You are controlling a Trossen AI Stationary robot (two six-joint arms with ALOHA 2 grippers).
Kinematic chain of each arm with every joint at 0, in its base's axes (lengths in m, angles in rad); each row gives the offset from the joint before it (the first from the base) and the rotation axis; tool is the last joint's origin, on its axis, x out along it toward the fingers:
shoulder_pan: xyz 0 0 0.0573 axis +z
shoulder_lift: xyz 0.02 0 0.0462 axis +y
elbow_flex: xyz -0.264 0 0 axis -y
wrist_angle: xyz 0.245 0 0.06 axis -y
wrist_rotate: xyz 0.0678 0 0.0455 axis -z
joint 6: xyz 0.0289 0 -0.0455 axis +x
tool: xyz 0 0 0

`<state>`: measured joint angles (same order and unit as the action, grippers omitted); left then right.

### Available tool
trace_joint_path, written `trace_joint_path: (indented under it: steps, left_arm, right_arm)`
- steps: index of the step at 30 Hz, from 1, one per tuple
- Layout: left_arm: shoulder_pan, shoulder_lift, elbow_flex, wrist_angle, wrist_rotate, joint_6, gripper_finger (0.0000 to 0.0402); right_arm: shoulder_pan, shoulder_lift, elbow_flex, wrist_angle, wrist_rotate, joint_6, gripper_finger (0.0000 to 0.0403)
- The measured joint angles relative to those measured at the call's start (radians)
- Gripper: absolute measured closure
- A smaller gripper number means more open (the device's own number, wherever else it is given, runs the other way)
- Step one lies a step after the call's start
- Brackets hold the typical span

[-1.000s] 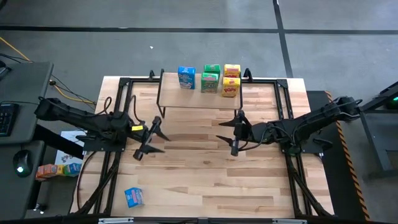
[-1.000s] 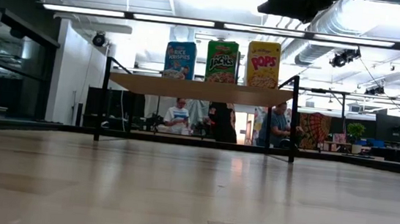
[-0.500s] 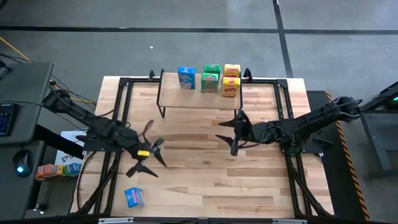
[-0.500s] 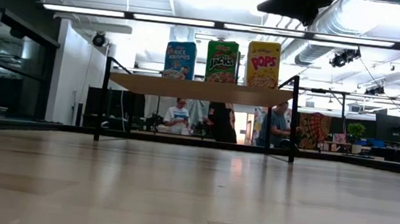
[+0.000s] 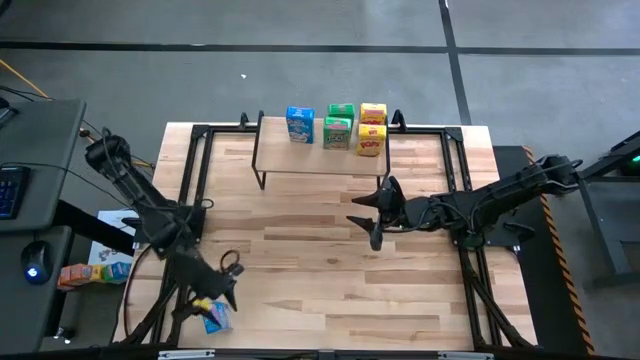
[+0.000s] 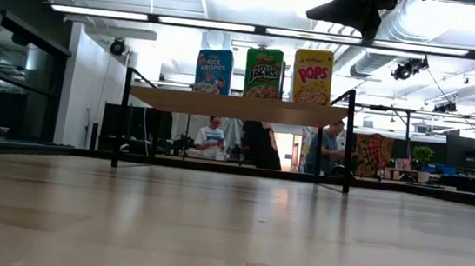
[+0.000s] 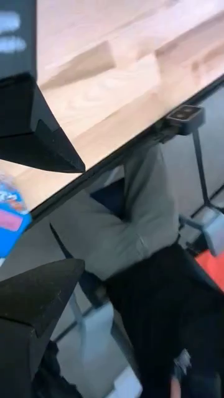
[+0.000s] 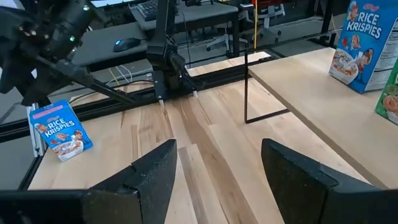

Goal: Stack cereal on shelf
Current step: Put the blue cereal box on the shelf aligned with the other blue cereal box

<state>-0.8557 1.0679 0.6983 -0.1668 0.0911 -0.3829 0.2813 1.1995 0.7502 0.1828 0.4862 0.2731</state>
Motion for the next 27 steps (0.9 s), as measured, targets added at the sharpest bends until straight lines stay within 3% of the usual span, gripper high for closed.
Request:
trace_joint_path:
  steps: [8, 12, 18, 22, 27]
  left_arm:
    - [-0.220, 0.062, 0.038, -0.075, -0.278, -0.124, 0.0172]
    - [-0.291, 0.167, 0.179, -0.310, -0.416, -0.023, 0.0172]
    - [-0.360, 0.358, 0.394, -0.614, -0.415, 0.054, 0.0172]
    - [-0.365, 0.440, 0.471, -0.627, -0.362, 0.074, 0.0172]
    - [-0.355, 0.472, 0.510, -0.702, -0.397, 0.151, 0.0172]
  right_arm:
    - [0.000, 0.000, 0.000, -0.037, -0.008, 0.043, 0.0176]
    - [0.000, 0.000, 0.000, -0.039, -0.008, 0.043, 0.0176]
    - [0.000, 0.000, 0.000, -0.039, -0.008, 0.043, 0.0176]
    - [0.000, 0.000, 0.000, -0.041, -0.008, 0.063, 0.0176]
    - [0.000, 0.000, 0.000, -0.046, -0.008, 0.071, 0.0176]
